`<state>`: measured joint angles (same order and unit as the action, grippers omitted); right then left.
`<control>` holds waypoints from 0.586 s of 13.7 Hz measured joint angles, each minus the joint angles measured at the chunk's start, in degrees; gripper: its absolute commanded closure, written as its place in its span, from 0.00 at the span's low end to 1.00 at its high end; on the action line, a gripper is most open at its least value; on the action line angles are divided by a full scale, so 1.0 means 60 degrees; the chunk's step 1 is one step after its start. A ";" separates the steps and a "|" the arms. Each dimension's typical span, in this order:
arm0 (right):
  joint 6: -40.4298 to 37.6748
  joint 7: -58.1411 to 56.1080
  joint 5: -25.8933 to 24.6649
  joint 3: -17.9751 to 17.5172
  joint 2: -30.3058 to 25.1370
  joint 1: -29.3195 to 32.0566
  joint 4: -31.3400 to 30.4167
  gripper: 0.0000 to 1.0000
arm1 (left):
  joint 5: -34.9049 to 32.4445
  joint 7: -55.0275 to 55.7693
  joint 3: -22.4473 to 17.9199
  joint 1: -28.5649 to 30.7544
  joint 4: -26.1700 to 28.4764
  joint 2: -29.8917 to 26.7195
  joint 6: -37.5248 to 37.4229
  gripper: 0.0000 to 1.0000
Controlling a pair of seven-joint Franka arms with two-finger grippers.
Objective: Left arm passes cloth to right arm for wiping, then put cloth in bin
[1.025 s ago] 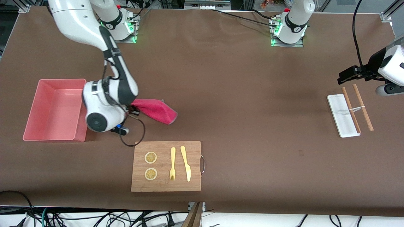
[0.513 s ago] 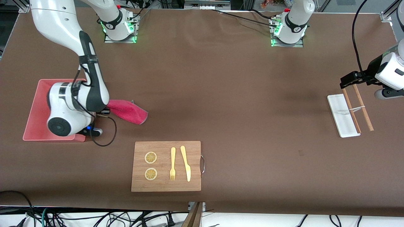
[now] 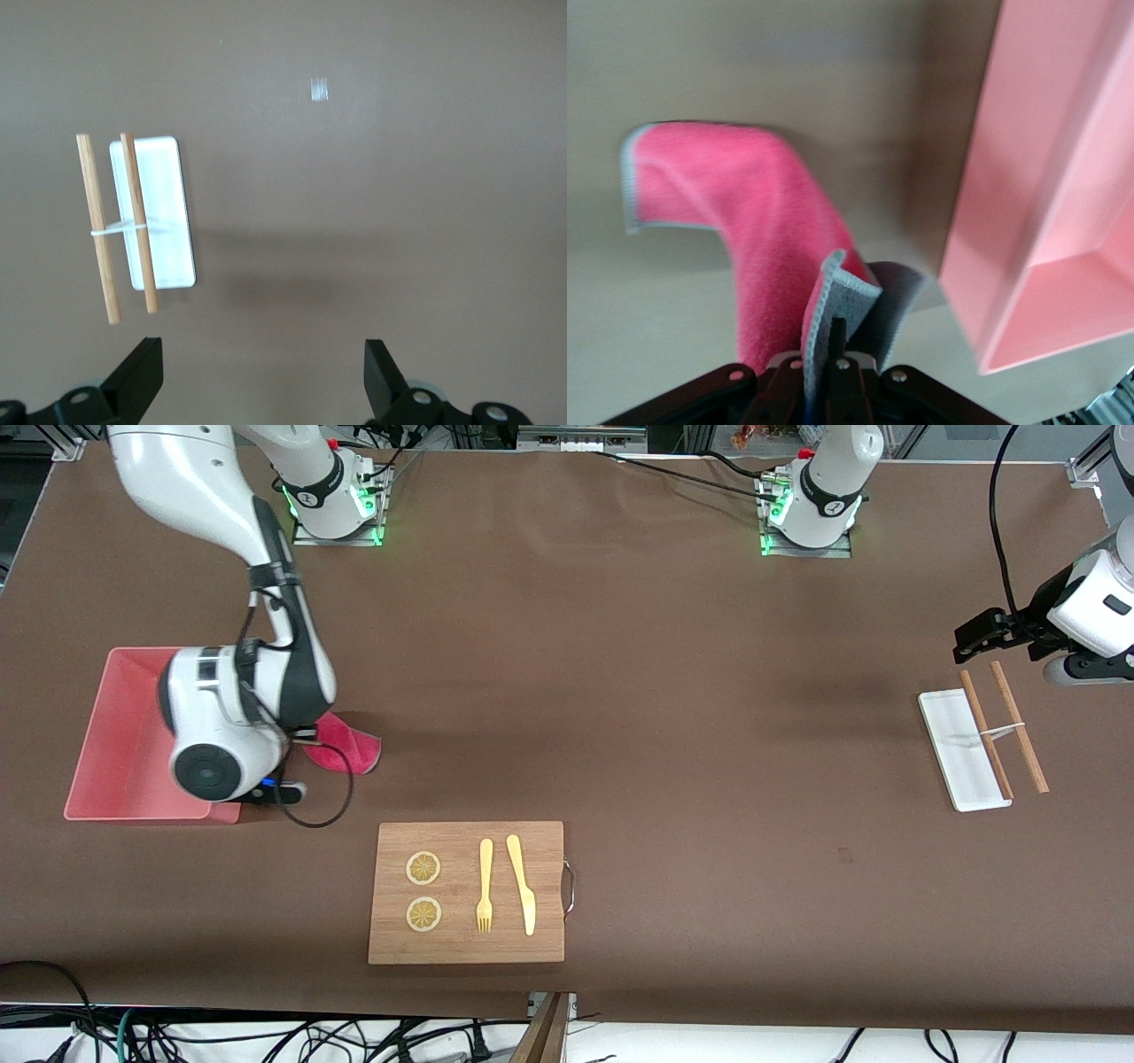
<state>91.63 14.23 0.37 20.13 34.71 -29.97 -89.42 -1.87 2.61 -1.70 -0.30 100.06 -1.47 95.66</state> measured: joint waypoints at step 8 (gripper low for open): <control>0.0668 0.3914 0.2126 -0.0361 0.0208 -0.1613 -0.0024 1.00 | 0.0000 -0.0179 -0.0035 0.0302 0.0189 -0.0029 0.0197 0.00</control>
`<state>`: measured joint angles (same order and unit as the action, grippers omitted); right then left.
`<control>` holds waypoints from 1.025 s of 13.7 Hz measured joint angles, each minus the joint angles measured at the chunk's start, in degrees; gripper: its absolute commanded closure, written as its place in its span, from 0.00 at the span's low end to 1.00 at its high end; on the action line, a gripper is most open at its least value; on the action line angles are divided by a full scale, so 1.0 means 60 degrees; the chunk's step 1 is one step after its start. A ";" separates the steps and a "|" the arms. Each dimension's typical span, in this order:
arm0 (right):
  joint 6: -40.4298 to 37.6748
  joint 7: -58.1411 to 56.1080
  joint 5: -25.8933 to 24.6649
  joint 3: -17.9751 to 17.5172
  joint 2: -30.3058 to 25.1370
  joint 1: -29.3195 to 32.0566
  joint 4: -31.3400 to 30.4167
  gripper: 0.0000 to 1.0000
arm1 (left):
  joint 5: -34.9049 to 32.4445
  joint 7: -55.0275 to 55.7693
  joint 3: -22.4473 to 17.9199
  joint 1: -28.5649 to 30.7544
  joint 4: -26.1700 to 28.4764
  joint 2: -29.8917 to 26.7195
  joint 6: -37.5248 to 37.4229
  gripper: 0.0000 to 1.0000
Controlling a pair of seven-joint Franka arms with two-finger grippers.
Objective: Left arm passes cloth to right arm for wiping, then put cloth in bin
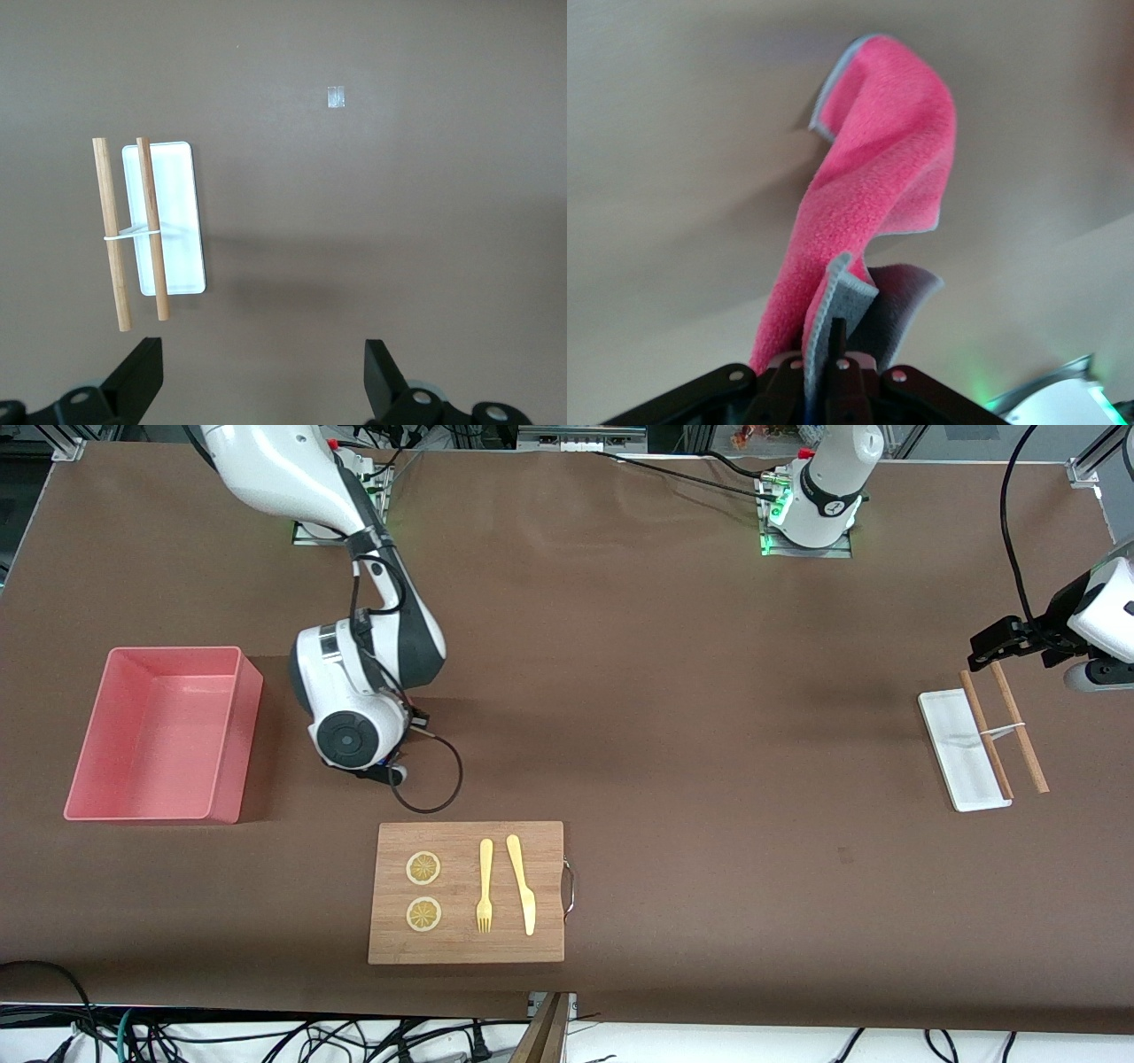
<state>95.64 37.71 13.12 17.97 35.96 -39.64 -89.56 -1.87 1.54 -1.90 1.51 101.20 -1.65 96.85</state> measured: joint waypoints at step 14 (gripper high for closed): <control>0.0608 0.2881 0.3282 0.0051 0.0113 -0.1634 0.0110 1.00 | 0.0045 0.0007 0.0001 -0.0006 -0.0072 0.0062 0.0238 0.00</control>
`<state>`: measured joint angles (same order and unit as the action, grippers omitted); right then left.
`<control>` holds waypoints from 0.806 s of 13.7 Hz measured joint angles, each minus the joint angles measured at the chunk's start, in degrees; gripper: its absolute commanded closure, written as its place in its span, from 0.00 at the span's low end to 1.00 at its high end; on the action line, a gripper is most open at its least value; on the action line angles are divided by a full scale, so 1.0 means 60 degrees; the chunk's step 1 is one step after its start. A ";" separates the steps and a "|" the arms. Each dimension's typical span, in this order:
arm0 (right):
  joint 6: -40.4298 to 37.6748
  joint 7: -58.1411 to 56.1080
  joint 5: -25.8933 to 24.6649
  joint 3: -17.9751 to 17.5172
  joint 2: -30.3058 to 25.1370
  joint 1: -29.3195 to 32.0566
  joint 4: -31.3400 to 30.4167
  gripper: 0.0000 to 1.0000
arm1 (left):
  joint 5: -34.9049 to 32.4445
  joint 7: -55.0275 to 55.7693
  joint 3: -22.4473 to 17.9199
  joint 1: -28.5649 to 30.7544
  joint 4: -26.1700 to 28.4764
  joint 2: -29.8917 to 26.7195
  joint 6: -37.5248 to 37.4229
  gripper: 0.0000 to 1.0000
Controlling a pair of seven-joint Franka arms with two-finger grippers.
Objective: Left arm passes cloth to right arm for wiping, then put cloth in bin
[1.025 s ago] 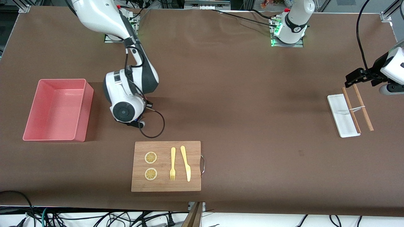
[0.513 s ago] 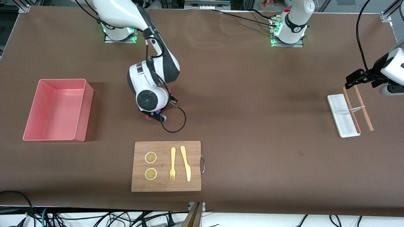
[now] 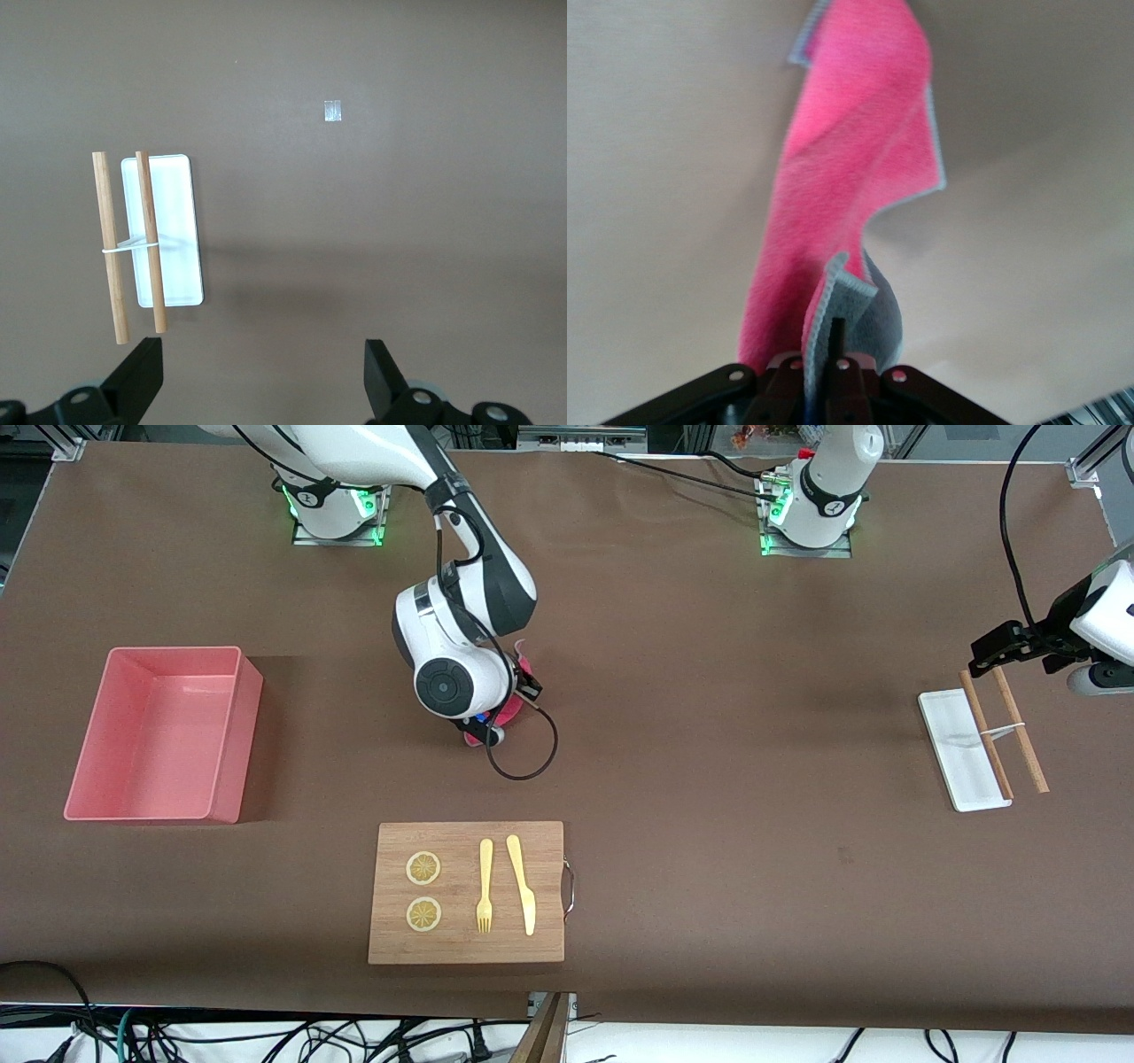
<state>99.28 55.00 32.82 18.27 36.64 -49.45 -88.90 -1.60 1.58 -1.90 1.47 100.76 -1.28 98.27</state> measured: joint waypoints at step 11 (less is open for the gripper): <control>-0.0514 -0.5591 -0.2286 0.0171 0.1161 0.3560 -0.0214 1.00 | 0.0000 0.0005 -0.0012 0.0001 -0.0021 0.0012 0.0001 0.00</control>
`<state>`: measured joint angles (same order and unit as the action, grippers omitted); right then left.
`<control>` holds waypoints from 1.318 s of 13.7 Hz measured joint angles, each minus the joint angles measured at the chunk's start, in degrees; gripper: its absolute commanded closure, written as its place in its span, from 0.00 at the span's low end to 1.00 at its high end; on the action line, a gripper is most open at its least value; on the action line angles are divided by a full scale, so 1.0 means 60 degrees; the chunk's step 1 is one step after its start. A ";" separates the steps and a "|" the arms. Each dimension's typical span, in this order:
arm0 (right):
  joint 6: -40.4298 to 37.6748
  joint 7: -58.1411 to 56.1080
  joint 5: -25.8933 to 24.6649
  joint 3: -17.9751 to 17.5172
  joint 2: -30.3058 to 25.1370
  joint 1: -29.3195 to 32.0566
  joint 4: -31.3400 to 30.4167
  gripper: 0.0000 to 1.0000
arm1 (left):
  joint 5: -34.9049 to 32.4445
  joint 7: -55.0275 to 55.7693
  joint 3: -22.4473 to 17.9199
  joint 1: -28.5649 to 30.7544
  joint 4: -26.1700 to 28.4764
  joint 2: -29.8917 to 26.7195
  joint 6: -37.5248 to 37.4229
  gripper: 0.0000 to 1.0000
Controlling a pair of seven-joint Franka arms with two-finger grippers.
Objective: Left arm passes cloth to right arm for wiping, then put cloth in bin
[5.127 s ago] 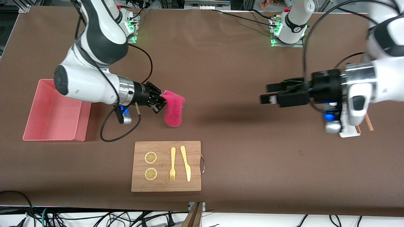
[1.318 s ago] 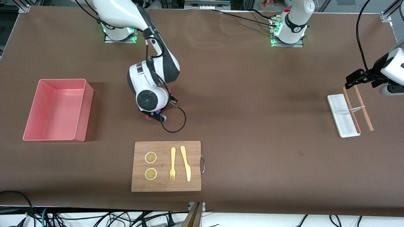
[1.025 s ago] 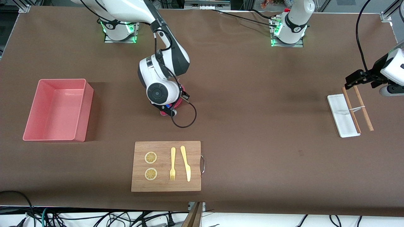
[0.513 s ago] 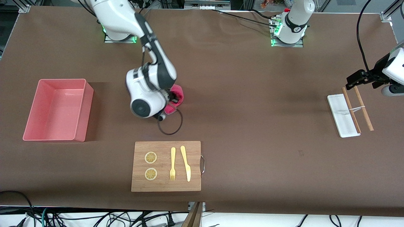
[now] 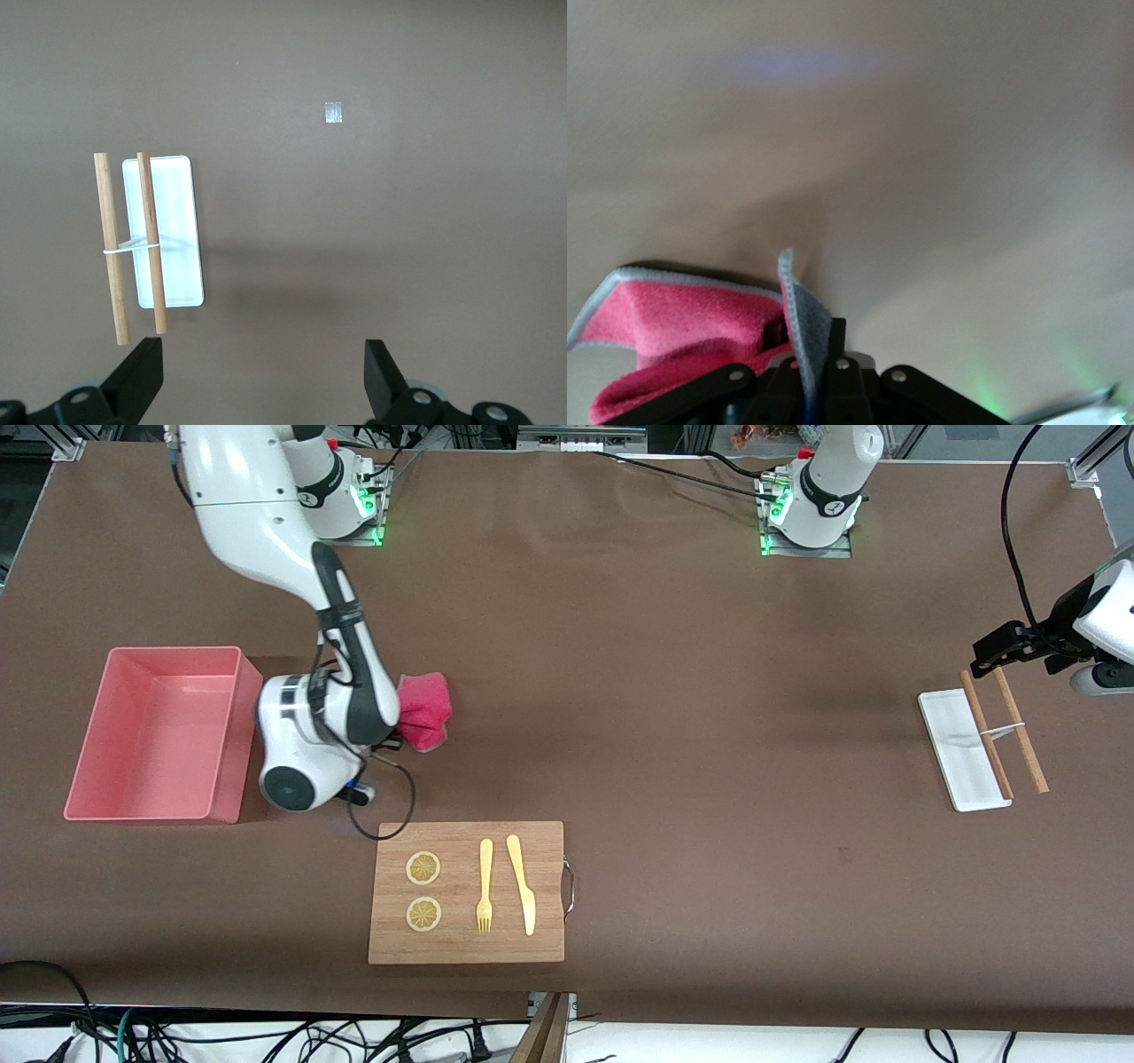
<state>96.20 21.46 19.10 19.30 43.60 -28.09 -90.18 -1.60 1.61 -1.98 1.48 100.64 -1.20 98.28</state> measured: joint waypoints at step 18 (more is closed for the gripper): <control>-0.4521 -0.3135 -0.1534 0.0724 -0.2736 0.1279 0.3250 1.00 | 0.0010 0.0000 0.0000 0.0000 -0.0011 0.0071 0.0007 0.00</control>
<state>69.07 2.65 9.90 23.64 27.19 -20.41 -70.68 -1.53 1.61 -1.98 1.48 100.57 -0.78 98.32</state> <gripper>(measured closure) 0.982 0.000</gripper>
